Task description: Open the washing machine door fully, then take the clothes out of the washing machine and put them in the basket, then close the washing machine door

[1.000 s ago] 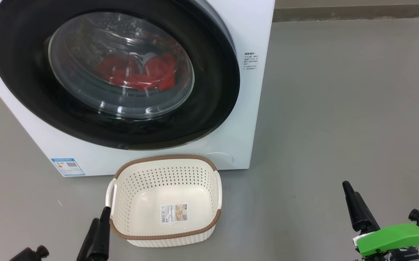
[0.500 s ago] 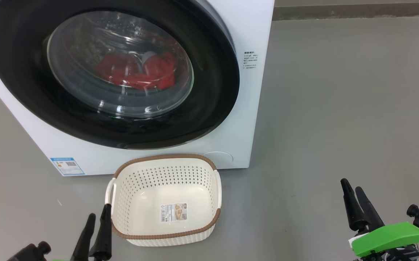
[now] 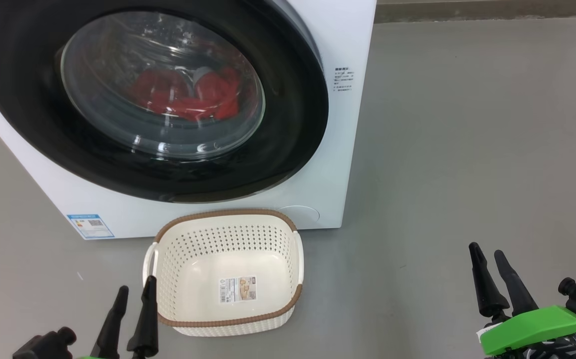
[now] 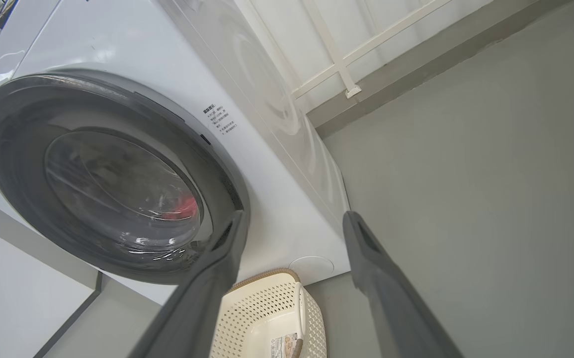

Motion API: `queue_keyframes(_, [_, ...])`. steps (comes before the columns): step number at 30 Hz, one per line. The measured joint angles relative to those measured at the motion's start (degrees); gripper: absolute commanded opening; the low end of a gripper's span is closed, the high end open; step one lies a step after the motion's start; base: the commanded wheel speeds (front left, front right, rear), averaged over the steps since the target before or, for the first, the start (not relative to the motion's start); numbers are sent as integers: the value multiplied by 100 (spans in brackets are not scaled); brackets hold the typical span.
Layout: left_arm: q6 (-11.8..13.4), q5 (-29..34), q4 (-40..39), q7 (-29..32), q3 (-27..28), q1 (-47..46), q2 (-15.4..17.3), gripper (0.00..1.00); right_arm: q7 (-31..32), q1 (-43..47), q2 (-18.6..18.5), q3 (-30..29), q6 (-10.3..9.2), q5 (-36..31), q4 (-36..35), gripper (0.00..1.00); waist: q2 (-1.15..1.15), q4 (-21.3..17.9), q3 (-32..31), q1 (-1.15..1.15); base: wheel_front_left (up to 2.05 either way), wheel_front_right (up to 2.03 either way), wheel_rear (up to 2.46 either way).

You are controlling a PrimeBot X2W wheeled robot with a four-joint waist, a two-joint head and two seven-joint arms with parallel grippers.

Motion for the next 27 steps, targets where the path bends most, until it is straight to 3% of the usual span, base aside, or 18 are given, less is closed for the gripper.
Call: queue_keyframes(27, [5,1838,-279,-443,-81,96,40,100,-442,99,-12,1,0,-1659,-244,100,0,-15,67,0,0,0,0])
